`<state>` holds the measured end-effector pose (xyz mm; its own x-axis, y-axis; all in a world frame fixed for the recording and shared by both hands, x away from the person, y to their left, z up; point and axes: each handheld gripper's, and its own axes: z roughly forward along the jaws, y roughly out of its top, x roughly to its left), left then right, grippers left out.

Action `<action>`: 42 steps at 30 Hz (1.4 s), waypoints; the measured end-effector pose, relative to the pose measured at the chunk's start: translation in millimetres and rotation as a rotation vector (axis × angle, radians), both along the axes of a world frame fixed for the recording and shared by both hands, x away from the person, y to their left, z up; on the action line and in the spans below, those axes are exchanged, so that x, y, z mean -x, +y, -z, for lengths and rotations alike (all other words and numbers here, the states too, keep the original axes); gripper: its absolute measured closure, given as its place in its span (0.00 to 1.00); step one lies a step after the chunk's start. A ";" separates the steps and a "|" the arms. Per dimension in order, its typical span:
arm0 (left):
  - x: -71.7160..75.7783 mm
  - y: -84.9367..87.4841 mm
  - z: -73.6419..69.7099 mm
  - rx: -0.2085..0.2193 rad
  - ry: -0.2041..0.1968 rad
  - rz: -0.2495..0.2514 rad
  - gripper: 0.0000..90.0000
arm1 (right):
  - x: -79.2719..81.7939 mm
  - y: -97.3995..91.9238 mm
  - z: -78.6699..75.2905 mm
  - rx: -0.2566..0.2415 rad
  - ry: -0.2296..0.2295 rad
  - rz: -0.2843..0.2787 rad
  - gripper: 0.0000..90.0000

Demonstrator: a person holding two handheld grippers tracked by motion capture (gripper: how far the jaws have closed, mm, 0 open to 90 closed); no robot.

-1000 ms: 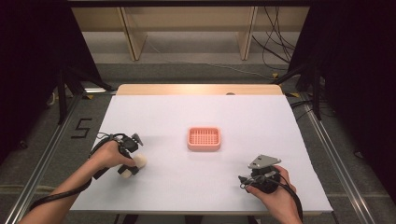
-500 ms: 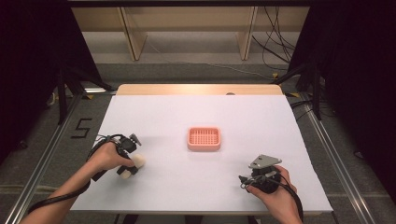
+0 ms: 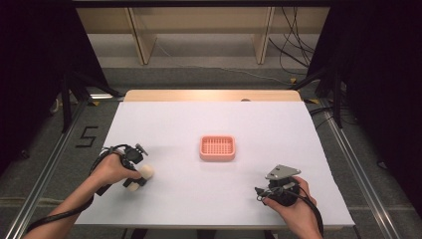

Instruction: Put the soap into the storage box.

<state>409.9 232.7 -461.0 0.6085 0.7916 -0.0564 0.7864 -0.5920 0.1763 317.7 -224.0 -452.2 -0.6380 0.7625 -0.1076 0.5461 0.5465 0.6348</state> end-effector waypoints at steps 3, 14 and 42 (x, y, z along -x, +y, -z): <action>2.9 -0.3 -1.2 0.023 -0.008 -0.029 0.53 | 0.0 0.1 -0.2 0.002 -0.001 0.000 0.42; 3.8 4.0 -7.5 0.039 -0.034 -0.008 0.54 | 0.2 0.6 -0.6 -0.003 0.001 0.008 0.42; 7.0 7.7 -17.3 0.141 -0.170 -0.022 0.54 | 0.2 0.1 -0.5 -0.007 -0.016 0.010 0.41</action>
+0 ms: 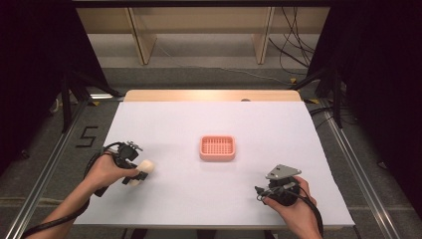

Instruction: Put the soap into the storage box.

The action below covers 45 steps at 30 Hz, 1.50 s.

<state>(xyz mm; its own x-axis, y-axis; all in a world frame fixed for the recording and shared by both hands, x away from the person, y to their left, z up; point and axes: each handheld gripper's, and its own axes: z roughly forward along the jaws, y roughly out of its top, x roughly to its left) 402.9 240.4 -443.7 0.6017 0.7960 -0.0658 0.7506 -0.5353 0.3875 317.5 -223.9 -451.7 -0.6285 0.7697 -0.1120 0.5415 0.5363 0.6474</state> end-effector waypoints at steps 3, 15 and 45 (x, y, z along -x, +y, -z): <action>-0.2 -1.2 -3.6 0.006 -0.007 0.008 0.54 | 0.1 0.2 0.0 -0.001 0.000 0.000 0.42; -5.8 -4.7 -10.9 0.020 -0.028 0.011 0.54 | -0.1 -0.2 -0.1 0.004 0.002 -0.001 0.41; -27.2 -33.0 -30.9 0.030 -0.075 0.044 0.54 | 0.0 -0.8 -0.6 0.001 -0.011 0.002 0.41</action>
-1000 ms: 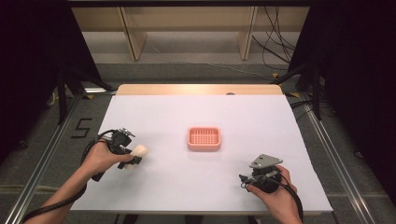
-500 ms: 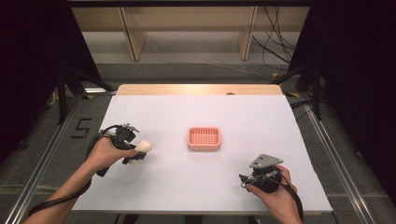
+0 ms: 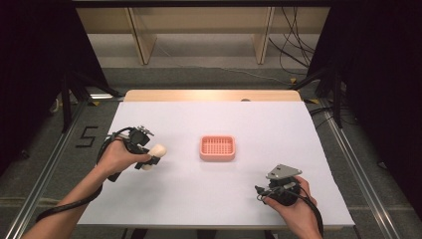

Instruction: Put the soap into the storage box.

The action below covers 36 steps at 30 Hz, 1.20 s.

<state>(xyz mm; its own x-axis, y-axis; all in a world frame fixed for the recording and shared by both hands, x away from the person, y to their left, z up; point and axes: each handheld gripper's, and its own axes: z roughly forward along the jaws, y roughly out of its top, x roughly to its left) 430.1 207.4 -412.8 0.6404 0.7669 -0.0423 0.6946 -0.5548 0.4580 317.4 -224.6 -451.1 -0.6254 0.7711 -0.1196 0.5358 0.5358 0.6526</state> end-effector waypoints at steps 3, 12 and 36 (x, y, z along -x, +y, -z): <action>-2.0 -3.1 -1.2 0.002 -0.006 0.004 0.54 | -0.5 -0.6 0.2 0.002 -0.004 -0.003 0.40; -8.0 -10.3 -3.4 -0.011 -0.015 0.024 0.54 | -0.1 -0.8 0.6 0.003 -0.008 -0.003 0.40; -17.1 -34.1 -3.5 -0.019 -0.018 0.071 0.54 | 3.0 -3.2 2.7 -0.001 -0.012 0.010 0.40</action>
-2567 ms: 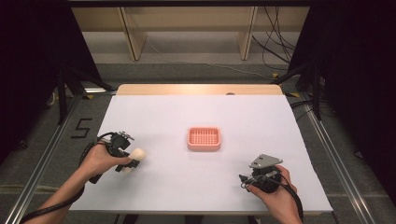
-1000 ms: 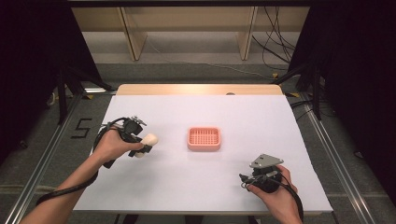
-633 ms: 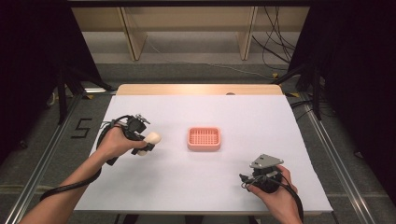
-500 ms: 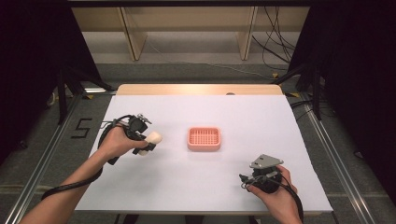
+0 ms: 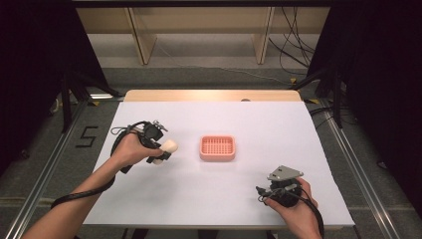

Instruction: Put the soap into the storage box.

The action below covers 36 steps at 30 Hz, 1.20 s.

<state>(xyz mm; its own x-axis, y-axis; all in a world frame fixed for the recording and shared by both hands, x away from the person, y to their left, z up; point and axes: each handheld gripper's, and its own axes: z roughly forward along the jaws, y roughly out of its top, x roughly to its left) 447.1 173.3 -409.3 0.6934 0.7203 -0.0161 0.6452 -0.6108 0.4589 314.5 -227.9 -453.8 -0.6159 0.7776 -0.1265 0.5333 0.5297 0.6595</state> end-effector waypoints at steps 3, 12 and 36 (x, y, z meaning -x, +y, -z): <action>-1.1 -2.3 -1.0 -0.007 -0.006 0.010 0.54 | 0.7 -0.1 0.4 -0.006 -0.005 0.005 0.40; -4.9 -9.5 -2.7 -0.019 -0.004 0.027 0.54 | 1.6 -1.2 0.0 -0.007 -0.002 0.010 0.40; -13.4 -27.1 -6.9 -0.076 0.022 0.083 0.54 | 2.6 -3.0 -0.9 -0.004 0.004 0.015 0.40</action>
<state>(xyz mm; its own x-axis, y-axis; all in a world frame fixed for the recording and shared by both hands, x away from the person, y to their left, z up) 460.6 146.2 -402.4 0.7511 0.6599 0.0204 0.6000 -0.6952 0.3958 311.9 -230.9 -452.9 -0.6050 0.7870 -0.1207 0.5434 0.5189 0.6599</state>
